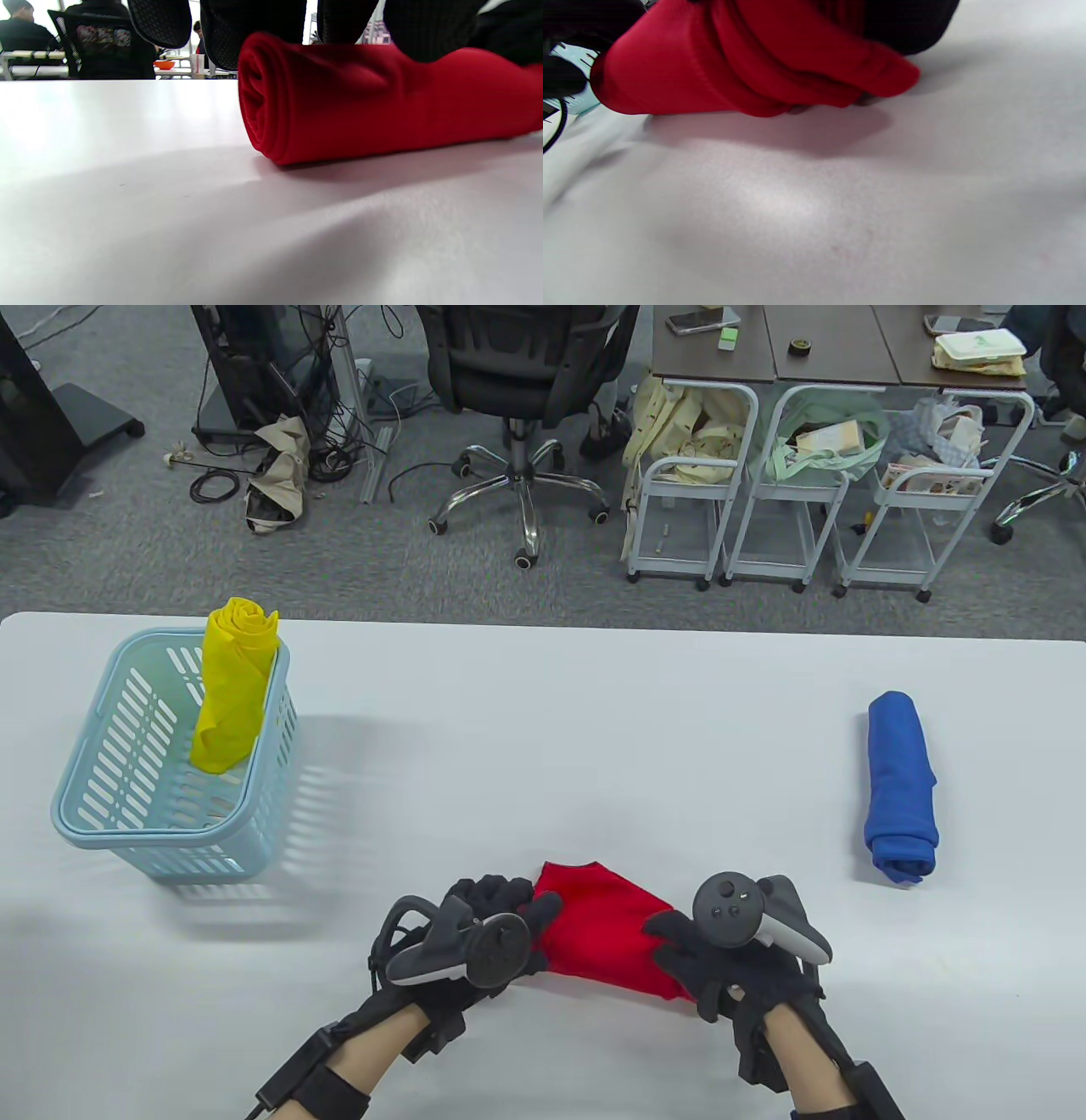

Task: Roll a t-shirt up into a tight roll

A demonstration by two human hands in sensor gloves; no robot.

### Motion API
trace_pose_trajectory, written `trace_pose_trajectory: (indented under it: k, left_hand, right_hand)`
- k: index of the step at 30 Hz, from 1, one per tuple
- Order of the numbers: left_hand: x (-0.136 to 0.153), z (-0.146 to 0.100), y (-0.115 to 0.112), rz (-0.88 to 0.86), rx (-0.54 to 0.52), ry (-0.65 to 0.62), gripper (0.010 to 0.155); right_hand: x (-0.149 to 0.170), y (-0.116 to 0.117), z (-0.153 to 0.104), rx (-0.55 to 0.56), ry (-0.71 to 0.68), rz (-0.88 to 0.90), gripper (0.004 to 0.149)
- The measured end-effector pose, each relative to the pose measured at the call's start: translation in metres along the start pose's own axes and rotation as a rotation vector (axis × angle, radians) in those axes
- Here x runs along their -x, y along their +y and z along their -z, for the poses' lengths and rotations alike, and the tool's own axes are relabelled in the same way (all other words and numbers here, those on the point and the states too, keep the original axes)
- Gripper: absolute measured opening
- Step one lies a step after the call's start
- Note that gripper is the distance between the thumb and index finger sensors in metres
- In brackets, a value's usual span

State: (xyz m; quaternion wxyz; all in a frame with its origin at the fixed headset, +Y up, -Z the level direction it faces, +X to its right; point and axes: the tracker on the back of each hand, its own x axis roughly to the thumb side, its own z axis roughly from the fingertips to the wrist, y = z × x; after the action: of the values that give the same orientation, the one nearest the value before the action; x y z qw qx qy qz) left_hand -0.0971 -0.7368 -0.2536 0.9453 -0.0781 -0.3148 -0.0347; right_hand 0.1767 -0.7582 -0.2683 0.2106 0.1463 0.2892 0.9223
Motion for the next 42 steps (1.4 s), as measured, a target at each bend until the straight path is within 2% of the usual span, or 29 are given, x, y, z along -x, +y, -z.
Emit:
trace_pose_trajectory:
  k: [3, 7, 10, 12, 14, 17, 18, 21, 24, 29, 32, 34, 39, 41, 42]
  left_hand:
    - [-0.006, 0.004, -0.008, 0.102, 0.024, -0.006, 0.071]
    - [-0.006, 0.011, -0.012, 0.075, 0.031, -0.002, 0.066]
    - [0.002, 0.014, -0.011, -0.04, 0.05, -0.006, 0.06]
    - [0.015, 0.016, -0.013, -0.245, 0.086, 0.013, 0.058]
    - [0.026, 0.017, -0.014, -0.339, 0.094, 0.038, 0.056]
    - [0.031, 0.016, -0.014, -0.335, 0.089, 0.064, 0.057]
    - [0.029, 0.014, -0.013, -0.299, 0.08, 0.07, 0.058]
    - [0.016, 0.01, -0.013, -0.15, 0.071, 0.054, 0.06]
    - [0.003, 0.007, -0.011, -0.054, 0.077, 0.024, 0.073]
    - [-0.011, 0.008, -0.012, 0.144, 0.05, 0.008, 0.078]
    - [-0.009, 0.011, -0.017, 0.076, 0.073, -0.008, 0.072]
    - [-0.004, 0.014, -0.013, -0.011, 0.072, -0.012, 0.067]
    - [0.014, 0.016, -0.013, -0.317, 0.138, -0.002, 0.063]
    - [0.017, 0.016, -0.012, -0.291, 0.127, 0.018, 0.062]
    - [0.017, 0.015, -0.011, -0.261, 0.12, 0.032, 0.062]
  right_hand:
    - [-0.001, 0.0, -0.001, 0.008, 0.009, -0.014, 0.054]
    - [-0.008, -0.001, -0.006, 0.063, 0.056, -0.088, 0.056]
    - [-0.022, -0.006, -0.015, 0.208, 0.13, -0.274, 0.059]
    - [-0.035, -0.008, -0.021, 0.263, 0.079, -0.367, 0.057]
    - [-0.04, -0.002, -0.019, 0.204, 0.002, -0.337, 0.06]
    - [-0.043, 0.014, -0.007, 0.129, 0.076, -0.445, 0.08]
    - [-0.044, 0.018, -0.002, 0.115, 0.101, -0.499, 0.082]
    - [-0.045, 0.018, 0.007, 0.126, 0.124, -0.538, 0.078]
    - [-0.042, 0.012, 0.004, 0.113, 0.086, -0.445, 0.072]
    - [-0.032, 0.007, -0.003, 0.063, 0.017, -0.29, 0.072]
    - [-0.024, 0.006, -0.005, 0.034, -0.008, -0.183, 0.072]
    - [-0.024, 0.005, -0.006, 0.05, 0.007, -0.186, 0.074]
    - [-0.041, 0.003, -0.011, 0.189, 0.05, -0.382, 0.065]
    - [-0.046, 0.009, -0.008, 0.168, 0.035, -0.424, 0.064]
    - [-0.047, 0.012, -0.005, 0.135, 0.023, -0.425, 0.068]
